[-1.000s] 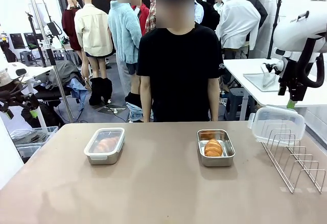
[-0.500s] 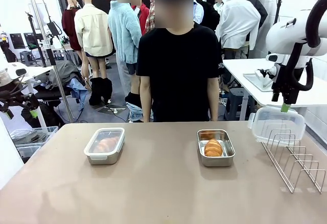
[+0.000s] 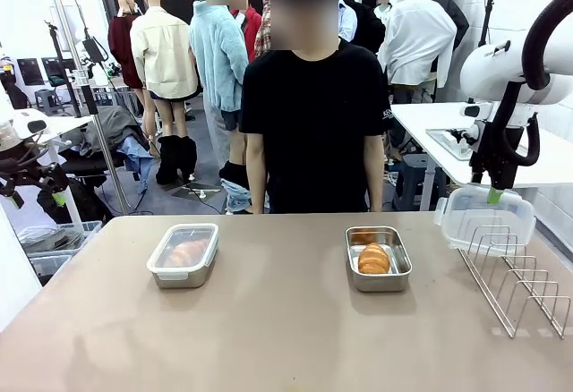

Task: Place the bread in airtight containers.
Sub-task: Pick up one Airtight Container lid and hand it to the human.

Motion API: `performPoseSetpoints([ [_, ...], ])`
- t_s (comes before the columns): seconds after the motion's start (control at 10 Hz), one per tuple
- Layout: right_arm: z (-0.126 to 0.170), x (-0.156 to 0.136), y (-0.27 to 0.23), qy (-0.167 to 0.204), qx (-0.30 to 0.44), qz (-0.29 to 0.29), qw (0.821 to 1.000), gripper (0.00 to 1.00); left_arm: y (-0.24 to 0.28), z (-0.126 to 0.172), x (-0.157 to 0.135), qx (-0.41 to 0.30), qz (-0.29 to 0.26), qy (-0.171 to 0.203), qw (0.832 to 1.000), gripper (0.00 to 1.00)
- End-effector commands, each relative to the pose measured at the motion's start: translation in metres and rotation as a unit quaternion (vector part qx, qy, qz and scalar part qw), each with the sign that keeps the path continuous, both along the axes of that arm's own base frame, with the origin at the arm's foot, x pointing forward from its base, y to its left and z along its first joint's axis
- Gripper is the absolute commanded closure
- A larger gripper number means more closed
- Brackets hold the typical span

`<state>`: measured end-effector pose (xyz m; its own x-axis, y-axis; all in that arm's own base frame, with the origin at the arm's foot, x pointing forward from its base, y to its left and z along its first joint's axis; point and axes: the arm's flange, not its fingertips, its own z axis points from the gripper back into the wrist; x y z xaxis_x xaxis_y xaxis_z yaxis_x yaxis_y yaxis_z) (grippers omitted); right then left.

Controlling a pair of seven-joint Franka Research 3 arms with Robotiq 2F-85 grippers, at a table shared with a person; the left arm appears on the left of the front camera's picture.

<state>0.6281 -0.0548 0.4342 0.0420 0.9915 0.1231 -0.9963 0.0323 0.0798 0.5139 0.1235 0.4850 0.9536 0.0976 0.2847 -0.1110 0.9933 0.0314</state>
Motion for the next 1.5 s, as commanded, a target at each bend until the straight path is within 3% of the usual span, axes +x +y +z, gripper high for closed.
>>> performPoseSetpoints([
  [0.0,-0.005,0.007,0.000,0.016,0.023,0.012,1.000,0.00,0.000,0.002,0.000,0.005,0.005,-0.001,1.000,0.08],
  [0.4,-0.016,0.004,0.004,0.034,0.028,0.019,0.999,0.00,0.000,0.002,0.000,0.005,0.005,-0.001,1.000,0.08],
  [0.5,-0.014,0.001,0.004,0.029,0.027,0.021,0.999,0.06,0.000,0.002,0.000,0.005,0.005,-0.001,1.000,0.08],
  [1.0,-0.012,-0.002,0.003,0.032,0.029,0.021,0.999,1.00,0.000,0.002,0.000,0.005,0.005,-0.001,1.000,0.08],
  [1.4,-0.010,-0.003,0.001,0.034,0.026,0.015,0.999,1.00,0.000,0.002,0.000,0.005,0.005,-0.001,1.000,0.08],
])
